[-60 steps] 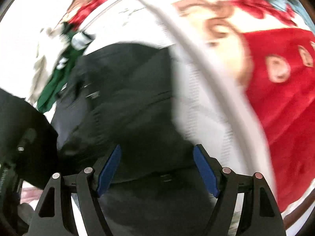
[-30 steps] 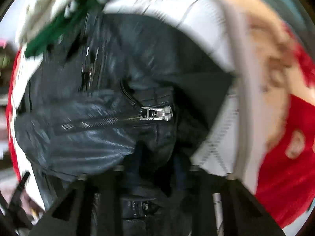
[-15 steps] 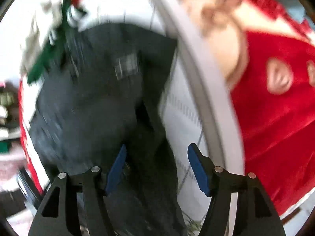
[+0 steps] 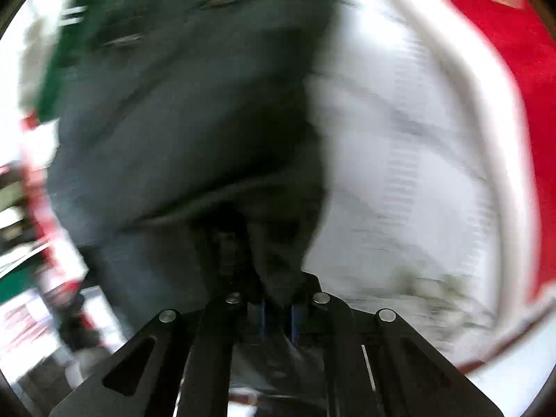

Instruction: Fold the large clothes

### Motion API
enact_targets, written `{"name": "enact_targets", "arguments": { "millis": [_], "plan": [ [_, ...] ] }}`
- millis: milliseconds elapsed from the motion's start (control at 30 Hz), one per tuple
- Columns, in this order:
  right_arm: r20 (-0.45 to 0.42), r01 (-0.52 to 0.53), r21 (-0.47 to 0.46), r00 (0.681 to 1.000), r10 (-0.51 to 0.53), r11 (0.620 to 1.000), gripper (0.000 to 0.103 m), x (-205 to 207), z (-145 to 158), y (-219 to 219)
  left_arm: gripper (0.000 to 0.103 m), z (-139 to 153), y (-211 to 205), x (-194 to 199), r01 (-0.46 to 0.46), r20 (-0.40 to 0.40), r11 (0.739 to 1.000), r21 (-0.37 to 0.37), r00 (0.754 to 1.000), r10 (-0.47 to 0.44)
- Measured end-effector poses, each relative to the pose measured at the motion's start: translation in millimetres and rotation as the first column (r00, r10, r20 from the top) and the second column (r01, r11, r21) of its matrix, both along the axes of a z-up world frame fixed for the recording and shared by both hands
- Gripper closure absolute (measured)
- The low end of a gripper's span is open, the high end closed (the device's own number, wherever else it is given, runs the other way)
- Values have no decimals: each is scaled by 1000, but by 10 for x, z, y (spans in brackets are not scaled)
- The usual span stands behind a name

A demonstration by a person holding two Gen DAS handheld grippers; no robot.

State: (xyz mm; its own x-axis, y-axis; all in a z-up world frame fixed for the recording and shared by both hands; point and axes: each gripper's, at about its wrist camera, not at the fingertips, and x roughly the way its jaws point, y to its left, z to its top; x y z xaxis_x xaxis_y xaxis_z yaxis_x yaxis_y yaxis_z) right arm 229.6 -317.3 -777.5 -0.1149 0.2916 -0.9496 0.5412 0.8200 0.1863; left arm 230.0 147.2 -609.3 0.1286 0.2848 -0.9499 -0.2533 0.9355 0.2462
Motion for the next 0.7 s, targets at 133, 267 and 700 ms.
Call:
{"name": "enact_targets", "arguments": {
  "millis": [133, 267, 700],
  "plan": [
    [-20, -65, -101, 998, 63, 993, 71, -60, 30, -77, 1, 102, -120, -9, 30, 27, 1000, 8, 999, -30],
    [73, -136, -149, 986, 148, 979, 60, 70, 330, -4, 1, 302, -411, -91, 62, 70, 997, 45, 995, -65],
    [49, -466, -43, 883, 467, 884, 23, 239, 416, -323, 1, 693, -1649, -660, 45, 50, 947, 317, 997, -64]
  ]
}}
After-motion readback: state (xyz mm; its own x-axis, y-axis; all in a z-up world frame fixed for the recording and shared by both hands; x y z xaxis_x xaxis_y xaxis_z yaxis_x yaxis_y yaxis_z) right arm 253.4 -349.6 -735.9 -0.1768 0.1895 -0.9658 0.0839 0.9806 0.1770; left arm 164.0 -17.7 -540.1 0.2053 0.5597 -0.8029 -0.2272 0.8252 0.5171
